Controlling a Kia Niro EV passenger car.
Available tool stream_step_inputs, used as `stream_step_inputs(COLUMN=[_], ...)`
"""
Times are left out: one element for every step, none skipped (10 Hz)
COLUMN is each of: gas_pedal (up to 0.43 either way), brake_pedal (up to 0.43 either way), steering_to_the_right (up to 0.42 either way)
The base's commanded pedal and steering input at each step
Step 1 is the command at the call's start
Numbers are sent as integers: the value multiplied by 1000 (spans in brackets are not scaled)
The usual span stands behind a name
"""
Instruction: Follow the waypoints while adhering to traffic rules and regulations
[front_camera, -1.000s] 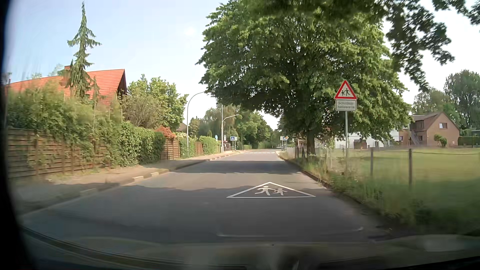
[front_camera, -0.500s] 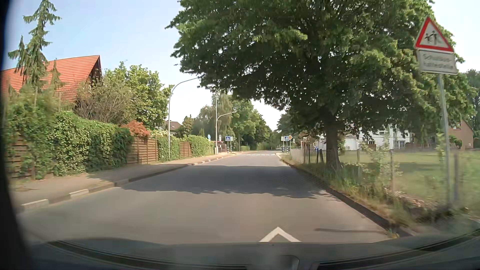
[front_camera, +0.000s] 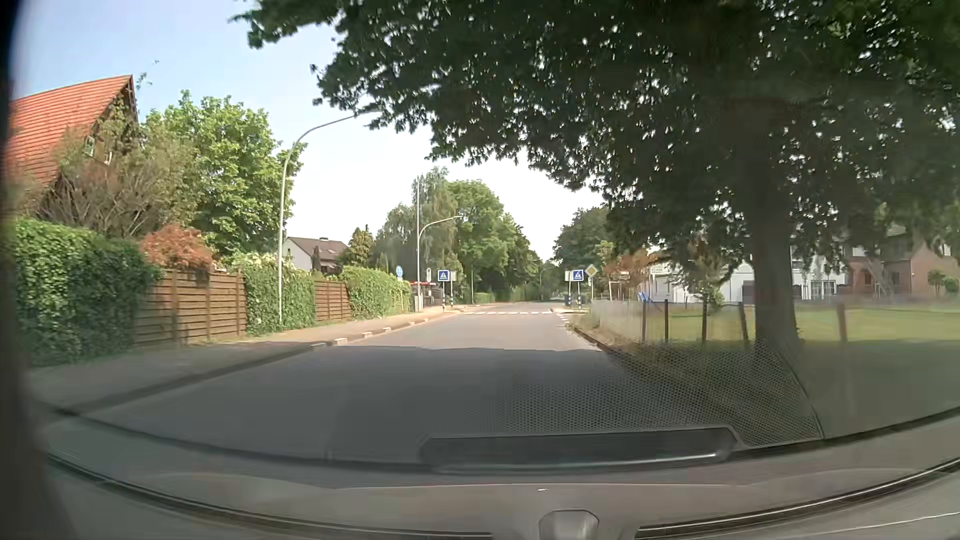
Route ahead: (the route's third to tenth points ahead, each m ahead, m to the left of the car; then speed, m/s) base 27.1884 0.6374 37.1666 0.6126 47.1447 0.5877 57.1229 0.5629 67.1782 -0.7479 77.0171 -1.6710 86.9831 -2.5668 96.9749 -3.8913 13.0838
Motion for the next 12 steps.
stream_step_inputs(gas_pedal=[157, 157, 157, 150, 150, 150, 150, 150, 150, 150, 150, 150], brake_pedal=[6, 6, 6, 6, 6, 6, 6, 6, 6, 6, 6, 6], steering_to_the_right=[6, 5, 5, 5, 6, 6, 5, 6, 5, 5, 5, 5])
